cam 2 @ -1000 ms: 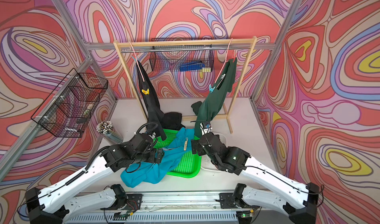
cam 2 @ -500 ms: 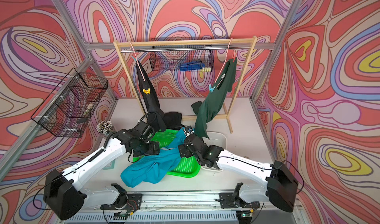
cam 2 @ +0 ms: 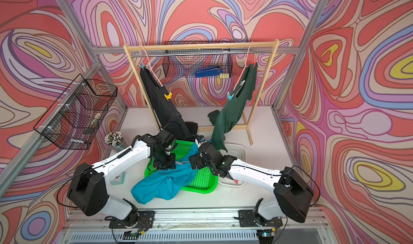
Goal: Remove the clothespins securing t-shirts to the hanger
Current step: Pick up the hanger from the basket.
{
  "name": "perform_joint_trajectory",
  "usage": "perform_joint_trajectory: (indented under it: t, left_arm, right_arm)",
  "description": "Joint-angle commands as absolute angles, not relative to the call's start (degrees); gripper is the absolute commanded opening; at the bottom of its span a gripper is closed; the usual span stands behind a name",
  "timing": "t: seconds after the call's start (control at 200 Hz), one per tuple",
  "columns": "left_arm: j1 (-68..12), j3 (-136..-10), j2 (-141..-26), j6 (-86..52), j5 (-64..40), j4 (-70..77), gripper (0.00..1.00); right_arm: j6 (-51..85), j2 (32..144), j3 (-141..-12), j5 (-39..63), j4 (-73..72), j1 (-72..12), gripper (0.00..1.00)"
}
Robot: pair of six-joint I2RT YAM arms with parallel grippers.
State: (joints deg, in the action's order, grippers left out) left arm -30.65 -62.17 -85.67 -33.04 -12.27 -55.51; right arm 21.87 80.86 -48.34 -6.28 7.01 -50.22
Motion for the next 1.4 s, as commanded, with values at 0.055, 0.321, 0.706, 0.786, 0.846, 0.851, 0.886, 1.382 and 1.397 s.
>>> perform_joint_trajectory:
  t: [0.055, 0.321, 0.706, 0.786, 0.846, 0.851, 0.886, 1.382, 1.397]
  left_arm:
    - [-30.2, -56.4, -81.6, -31.3, -14.7, -53.9, 0.45]
    - [-30.2, -50.9, -74.5, -32.6, -14.6, -49.6, 0.11]
    - [-30.2, -54.5, -70.3, -30.9, -14.2, -50.1, 0.0]
    - [-30.2, -56.0, -68.9, -29.4, -13.5, -51.2, 0.0]
    - [-30.2, -56.8, -67.4, -28.0, -13.5, -51.4, 0.0]
    - [-30.3, -56.9, -67.3, -28.0, -13.5, -51.4, 0.0]
    - [-30.2, -57.2, -66.0, -27.3, -13.5, -51.4, 0.0]
    - [-30.2, -60.0, -52.8, -16.2, -16.1, -51.5, 0.0]
    - [-30.2, -60.0, -52.4, -15.9, -16.0, -51.6, 0.0]
  right_arm:
    - [23.4, 76.5, -46.9, -5.6, 6.7, -50.0, 0.98]
    - [24.6, 70.2, -47.1, -7.7, 11.9, -50.0, 0.98]
    - [25.7, 67.9, -49.4, -10.2, 17.2, -50.0, 0.98]
    - [25.9, 68.4, -50.3, -10.0, 18.2, -50.1, 0.98]
    - [26.8, 69.0, -50.8, -9.6, 18.9, -50.1, 0.98]
    - [26.8, 69.0, -50.8, -9.6, 18.9, -50.1, 0.98]
    - [27.3, 69.4, -51.0, -9.4, 19.0, -50.0, 0.98]
    - [33.4, 72.6, -55.8, -8.4, 22.3, -50.0, 0.98]
    - [33.3, 72.6, -55.9, -8.4, 22.5, -50.1, 0.98]
